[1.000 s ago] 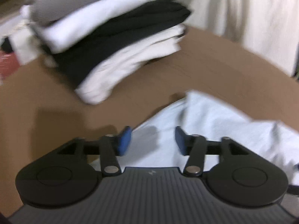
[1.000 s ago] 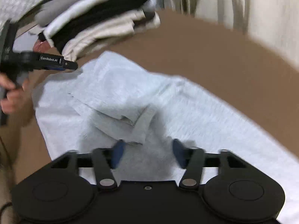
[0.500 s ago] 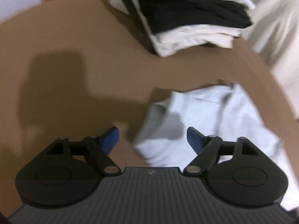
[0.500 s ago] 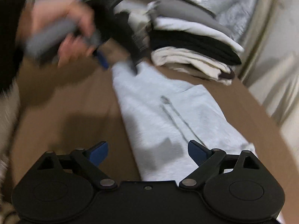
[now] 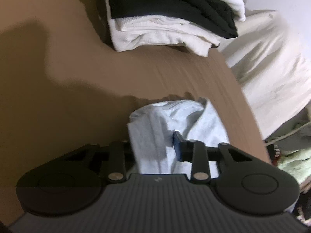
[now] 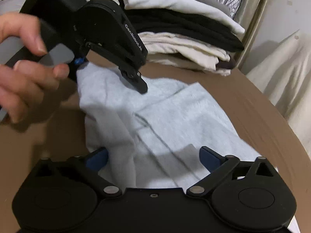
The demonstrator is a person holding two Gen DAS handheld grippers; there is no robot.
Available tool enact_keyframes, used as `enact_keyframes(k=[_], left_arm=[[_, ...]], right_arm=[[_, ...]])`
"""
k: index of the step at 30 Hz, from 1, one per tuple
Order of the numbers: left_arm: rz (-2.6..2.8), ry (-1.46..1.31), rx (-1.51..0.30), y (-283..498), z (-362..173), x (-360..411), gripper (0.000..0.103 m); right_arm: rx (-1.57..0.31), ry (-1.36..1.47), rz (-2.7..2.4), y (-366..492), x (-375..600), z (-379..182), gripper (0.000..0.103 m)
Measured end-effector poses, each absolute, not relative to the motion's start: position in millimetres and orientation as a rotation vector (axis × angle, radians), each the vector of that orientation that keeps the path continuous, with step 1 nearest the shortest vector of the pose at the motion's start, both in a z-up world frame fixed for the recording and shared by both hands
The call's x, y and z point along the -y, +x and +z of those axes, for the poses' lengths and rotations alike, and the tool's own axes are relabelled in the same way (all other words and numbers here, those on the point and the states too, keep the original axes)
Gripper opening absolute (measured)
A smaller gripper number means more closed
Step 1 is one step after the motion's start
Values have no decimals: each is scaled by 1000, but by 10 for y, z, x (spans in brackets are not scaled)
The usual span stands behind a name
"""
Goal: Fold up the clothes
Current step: 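Fold the t-shirt side toward the middle with both grippers and release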
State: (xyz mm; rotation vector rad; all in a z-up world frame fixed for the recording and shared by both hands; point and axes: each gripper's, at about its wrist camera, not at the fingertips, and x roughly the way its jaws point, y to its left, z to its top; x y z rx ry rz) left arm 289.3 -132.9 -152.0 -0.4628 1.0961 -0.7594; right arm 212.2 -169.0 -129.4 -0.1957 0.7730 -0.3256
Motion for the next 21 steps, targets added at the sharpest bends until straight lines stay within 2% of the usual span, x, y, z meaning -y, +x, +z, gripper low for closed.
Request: enact_keyframes(k=[2, 4, 5, 6, 7, 9, 13, 18, 21], left_arm=[[-824, -543, -1128, 2912, -1556, 1317, 13], [-883, -592, -1145, 2905, -1543, 1324, 12], [-909, -598, -1144, 2889, -1510, 1338, 12], [-959, -595, -1127, 2843, -1440, 1370, 12], [-994, -595, -1120, 2797, -1379, 1399, 12], [-1066, -593, -1106, 2685, -1256, 1459, 12], [-1193, -550, -1085, 2388, -1028, 1578, 12], [-1396, -486, -1040, 1866, -542, 1801, 12], [-1519, -409, -1056, 1417, -272, 2120, 12]], right_arm=[[-773, -154, -299, 2126, 1730, -1286, 94], [-771, -87, -239, 2091, 1772, -1253, 62], [-766, -65, -218, 2061, 1777, -1235, 56], [-754, -60, -209, 2014, 1765, -1212, 37], [-738, -50, -201, 1963, 1761, -1189, 26], [-704, -10, -221, 1852, 1763, -1139, 20], [-637, 63, -252, 1526, 1771, -984, 15], [-544, 107, -272, 880, 1759, -676, 13], [-560, 126, -325, 423, 1837, -432, 15]])
